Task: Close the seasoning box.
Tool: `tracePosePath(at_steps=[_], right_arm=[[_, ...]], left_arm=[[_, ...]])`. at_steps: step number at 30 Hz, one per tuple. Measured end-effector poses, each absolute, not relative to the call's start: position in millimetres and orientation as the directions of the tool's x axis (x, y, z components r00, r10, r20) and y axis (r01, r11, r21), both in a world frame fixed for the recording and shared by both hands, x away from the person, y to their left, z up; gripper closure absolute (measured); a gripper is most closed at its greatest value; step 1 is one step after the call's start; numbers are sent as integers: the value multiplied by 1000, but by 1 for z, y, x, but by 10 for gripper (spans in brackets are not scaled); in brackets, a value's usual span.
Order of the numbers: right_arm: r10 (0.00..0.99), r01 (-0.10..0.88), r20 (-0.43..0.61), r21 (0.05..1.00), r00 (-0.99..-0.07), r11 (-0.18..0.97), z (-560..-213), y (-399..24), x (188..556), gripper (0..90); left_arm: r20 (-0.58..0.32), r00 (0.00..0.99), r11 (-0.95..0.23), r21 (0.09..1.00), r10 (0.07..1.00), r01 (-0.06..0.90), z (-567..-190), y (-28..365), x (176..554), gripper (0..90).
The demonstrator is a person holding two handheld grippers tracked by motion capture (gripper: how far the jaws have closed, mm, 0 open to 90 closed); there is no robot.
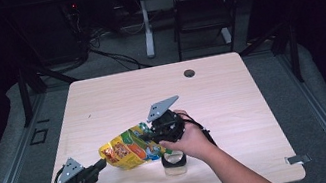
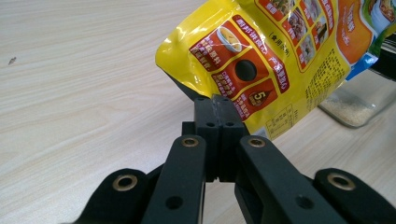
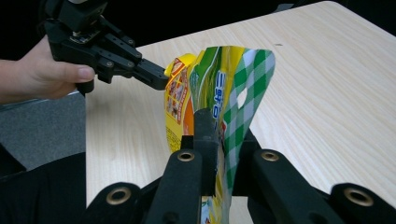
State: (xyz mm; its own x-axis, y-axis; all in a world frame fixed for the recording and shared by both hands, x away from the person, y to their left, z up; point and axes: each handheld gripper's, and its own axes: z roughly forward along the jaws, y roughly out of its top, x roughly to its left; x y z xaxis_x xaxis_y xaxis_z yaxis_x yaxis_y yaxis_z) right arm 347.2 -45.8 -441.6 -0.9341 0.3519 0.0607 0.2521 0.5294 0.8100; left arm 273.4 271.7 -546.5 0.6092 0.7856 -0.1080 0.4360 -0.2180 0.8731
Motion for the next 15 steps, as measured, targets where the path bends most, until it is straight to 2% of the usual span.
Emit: tracePosePath(at_steps=[3, 15], right_arm=[[339, 234, 42, 803, -940, 548, -440, -44, 347, 892], [266, 143, -24, 796, -964, 588, -438, -41, 340, 900]], left_arm=[[-116, 618, -216, 874, 778, 435, -547, 274, 273, 900], [-164, 648, -215, 859, 743, 464, -547, 282, 271, 900]])
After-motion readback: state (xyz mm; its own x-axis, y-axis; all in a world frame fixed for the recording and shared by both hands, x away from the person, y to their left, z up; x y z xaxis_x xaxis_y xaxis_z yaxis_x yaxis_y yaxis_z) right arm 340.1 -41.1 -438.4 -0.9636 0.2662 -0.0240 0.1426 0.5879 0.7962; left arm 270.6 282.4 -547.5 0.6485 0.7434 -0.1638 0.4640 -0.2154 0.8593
